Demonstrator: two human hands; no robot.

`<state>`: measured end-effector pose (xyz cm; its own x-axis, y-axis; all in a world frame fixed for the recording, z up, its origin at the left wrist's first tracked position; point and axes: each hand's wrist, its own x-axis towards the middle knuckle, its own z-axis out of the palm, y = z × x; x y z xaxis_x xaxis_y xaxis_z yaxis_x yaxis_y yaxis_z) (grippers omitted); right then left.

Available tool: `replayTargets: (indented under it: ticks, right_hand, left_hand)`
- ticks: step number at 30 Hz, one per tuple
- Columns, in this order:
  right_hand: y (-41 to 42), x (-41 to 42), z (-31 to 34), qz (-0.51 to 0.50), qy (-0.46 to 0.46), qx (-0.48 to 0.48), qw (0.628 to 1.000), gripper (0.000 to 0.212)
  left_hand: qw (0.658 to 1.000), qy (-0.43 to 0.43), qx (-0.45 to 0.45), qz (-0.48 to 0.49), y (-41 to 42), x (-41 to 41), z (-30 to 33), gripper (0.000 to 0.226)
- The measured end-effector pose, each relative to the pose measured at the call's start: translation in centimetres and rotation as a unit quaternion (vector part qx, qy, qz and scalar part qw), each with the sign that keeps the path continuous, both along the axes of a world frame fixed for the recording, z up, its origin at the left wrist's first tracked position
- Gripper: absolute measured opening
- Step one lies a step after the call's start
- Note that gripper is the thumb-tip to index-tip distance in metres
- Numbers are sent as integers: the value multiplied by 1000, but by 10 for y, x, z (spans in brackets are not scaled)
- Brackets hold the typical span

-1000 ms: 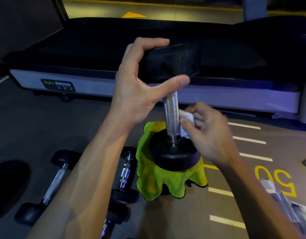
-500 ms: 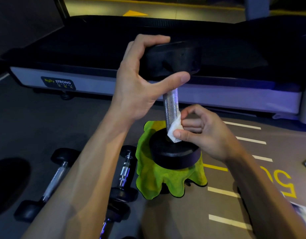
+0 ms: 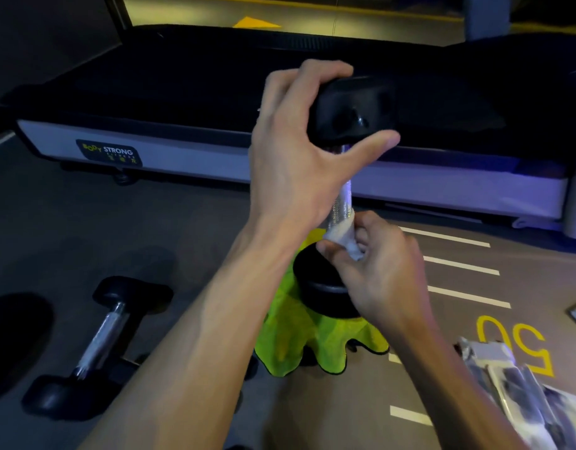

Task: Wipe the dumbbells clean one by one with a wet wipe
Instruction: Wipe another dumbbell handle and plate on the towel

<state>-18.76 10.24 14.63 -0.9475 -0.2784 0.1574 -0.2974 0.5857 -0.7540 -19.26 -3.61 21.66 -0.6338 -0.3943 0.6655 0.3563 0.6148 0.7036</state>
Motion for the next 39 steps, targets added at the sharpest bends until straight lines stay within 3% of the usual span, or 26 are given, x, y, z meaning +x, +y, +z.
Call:
replayTargets:
  ticks: [2,4,7,10,14,18,21,25,29,32,36,39]
  right_hand:
    - [10,-17,1,84,-96,-87,988,29]
    - [21,-36,5,181,-210,-159,948,30]
    - [29,-52,2,265,-286,-199,899,40]
    - [29,-50,-7,264,-275,-220,898,41]
    - [21,-29,-8,178,-207,-205,940,36]
    - [6,2,-5,20,-16,-40,999,41]
    - [7,8,2,25,-15,12,999,30]
    - [24,12,15,125,-92,-47,987,33]
    - [26,20,12,51,8,38,998,23]
    - [8,21,11,-8,37,136,990,28]
    - [8,0,6,0,-5,55,998,40]
    - [12,-18,5,104,-108,-136,979,19]
  left_hand:
    - [1000,-8,-4,-23,-3,-1,1,65]
    - [998,-14,4,-68,-8,-1,3,66]
    - [992,-16,-3,-123,-12,2,4,66]
    - [991,-11,-6,-132,-10,2,3,66]
    - [993,-8,14,-118,-8,-1,1,67]
    - [998,-5,21,-67,-3,-2,0,67]
    - [999,-4,17,-42,0,-2,-1,68]
    - [998,-12,16,-56,-1,-2,1,68]
    - [998,-9,12,-63,3,-3,1,69]
    - [998,-12,5,-69,6,-4,3,69]
    - [997,-11,6,-76,7,-4,3,69]
    - [997,-7,9,-77,5,-4,3,69]
